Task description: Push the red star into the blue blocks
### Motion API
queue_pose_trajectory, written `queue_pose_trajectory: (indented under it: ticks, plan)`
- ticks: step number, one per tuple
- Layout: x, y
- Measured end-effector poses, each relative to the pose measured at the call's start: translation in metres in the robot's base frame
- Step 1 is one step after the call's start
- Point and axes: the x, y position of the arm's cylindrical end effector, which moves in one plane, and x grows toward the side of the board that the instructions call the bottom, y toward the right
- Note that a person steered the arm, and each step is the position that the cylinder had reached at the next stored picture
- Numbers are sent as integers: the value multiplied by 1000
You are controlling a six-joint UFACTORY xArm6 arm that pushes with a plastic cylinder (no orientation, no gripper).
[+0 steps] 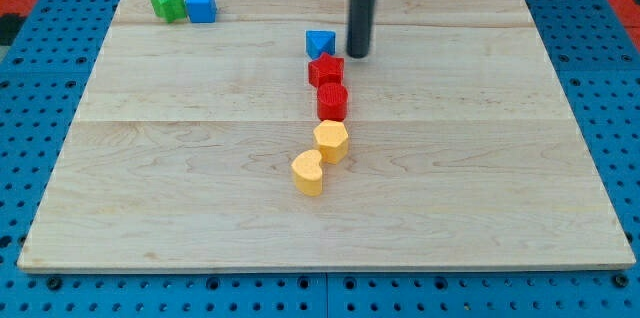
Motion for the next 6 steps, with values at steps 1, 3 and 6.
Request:
queue_pose_trajectory:
  ticks: [1, 3, 6]
  plan:
    - [-37, -80]
    - [-36, -151]
    - [-36, 50]
